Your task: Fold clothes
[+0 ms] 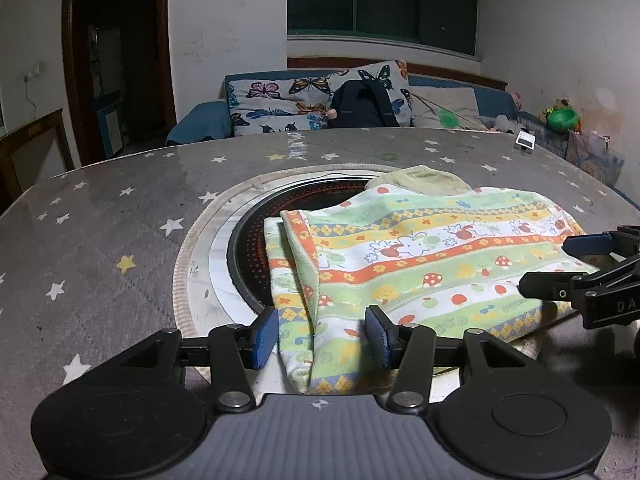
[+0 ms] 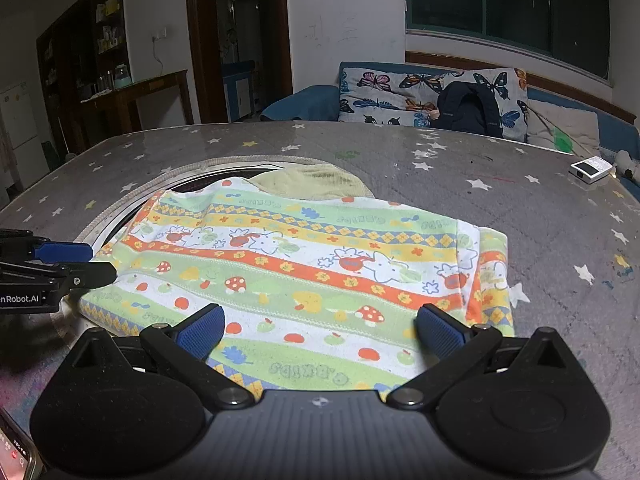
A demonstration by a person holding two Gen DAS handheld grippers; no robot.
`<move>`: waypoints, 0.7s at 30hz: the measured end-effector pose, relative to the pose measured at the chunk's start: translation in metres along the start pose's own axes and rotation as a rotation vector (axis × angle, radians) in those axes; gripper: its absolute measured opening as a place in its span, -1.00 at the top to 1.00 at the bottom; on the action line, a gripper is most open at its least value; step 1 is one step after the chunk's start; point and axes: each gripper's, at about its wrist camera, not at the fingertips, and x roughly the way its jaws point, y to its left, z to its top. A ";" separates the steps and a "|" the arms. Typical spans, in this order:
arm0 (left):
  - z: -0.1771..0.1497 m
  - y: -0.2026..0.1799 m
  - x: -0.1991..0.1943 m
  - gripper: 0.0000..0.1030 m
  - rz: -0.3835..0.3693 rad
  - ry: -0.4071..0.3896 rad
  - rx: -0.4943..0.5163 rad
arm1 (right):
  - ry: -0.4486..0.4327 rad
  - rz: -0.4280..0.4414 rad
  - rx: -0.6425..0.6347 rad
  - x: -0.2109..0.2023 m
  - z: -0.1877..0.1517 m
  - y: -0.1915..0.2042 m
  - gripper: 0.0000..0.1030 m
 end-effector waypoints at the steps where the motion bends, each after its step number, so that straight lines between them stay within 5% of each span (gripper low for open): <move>1: 0.000 0.000 0.000 -0.05 0.000 0.000 -0.004 | 0.000 0.001 0.002 0.000 0.000 0.000 -1.00; 21: -0.003 0.016 0.005 -0.20 -0.016 0.006 -0.056 | 0.004 -0.011 -0.009 0.000 0.000 0.003 -1.00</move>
